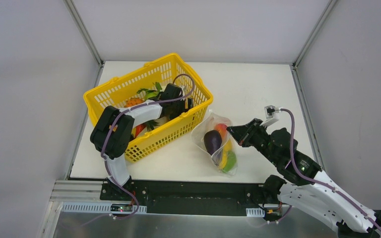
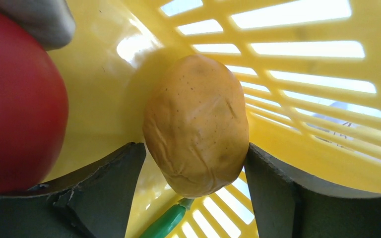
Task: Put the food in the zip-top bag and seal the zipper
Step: Pick up the fake fruit from the bin.
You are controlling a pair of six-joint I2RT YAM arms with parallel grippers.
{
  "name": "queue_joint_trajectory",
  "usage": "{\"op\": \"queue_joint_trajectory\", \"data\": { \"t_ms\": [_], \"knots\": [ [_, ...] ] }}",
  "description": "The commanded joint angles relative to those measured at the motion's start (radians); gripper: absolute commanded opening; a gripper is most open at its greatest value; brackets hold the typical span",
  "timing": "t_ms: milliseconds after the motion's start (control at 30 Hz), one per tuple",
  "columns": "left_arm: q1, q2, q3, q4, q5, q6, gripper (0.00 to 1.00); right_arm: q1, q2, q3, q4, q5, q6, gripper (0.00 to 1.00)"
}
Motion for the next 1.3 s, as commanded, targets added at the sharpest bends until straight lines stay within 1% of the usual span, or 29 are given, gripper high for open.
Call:
{"op": "queue_joint_trajectory", "data": {
  "t_ms": [0, 67, 167, 333, 367, 467, 500, 667, 900, 1000, 1133, 1267],
  "knots": [
    [-0.008, 0.013, 0.070, -0.034, -0.059, 0.009, 0.75, 0.002, 0.004, 0.029, 0.027, 0.012, 0.007, 0.00],
    [-0.016, 0.021, 0.065, -0.052, -0.088, 0.019, 0.73, 0.002, 0.000, 0.027, 0.023, 0.016, 0.009, 0.00],
    [-0.024, 0.010, 0.028, -0.036, -0.131, 0.012, 0.64, 0.002, -0.005, 0.023, 0.024, 0.023, 0.010, 0.00],
    [-0.025, -0.024, -0.006, -0.011, -0.144, -0.004, 0.54, 0.002, 0.004, 0.027, 0.026, 0.017, 0.010, 0.00],
    [-0.025, -0.031, -0.004, -0.014, -0.145, -0.002, 0.47, 0.002, 0.005, 0.028, 0.025, 0.015, 0.010, 0.00],
    [-0.025, -0.069, 0.004, -0.031, -0.143, 0.004, 0.40, 0.002, 0.005, 0.028, 0.023, 0.014, 0.011, 0.00],
    [-0.025, -0.088, 0.007, -0.039, -0.143, 0.009, 0.36, 0.002, 0.004, 0.029, 0.022, 0.014, 0.012, 0.00],
    [-0.025, -0.205, 0.020, -0.097, -0.149, 0.031, 0.32, 0.002, -0.004, 0.025, 0.021, 0.023, 0.012, 0.00],
    [-0.026, -0.369, 0.002, -0.163, -0.176, 0.051, 0.33, 0.002, 0.006, 0.021, 0.025, 0.015, 0.018, 0.00],
    [-0.026, -0.419, 0.014, -0.223, -0.212, 0.070, 0.33, 0.001, 0.007, 0.024, 0.026, 0.009, 0.017, 0.00],
    [-0.026, -0.508, -0.002, -0.257, -0.284, 0.082, 0.33, 0.002, 0.001, 0.023, 0.024, 0.012, 0.017, 0.00],
    [-0.026, -0.589, 0.027, -0.310, -0.302, 0.094, 0.33, 0.002, 0.000, 0.021, 0.026, 0.011, 0.020, 0.00]
  ]
}}
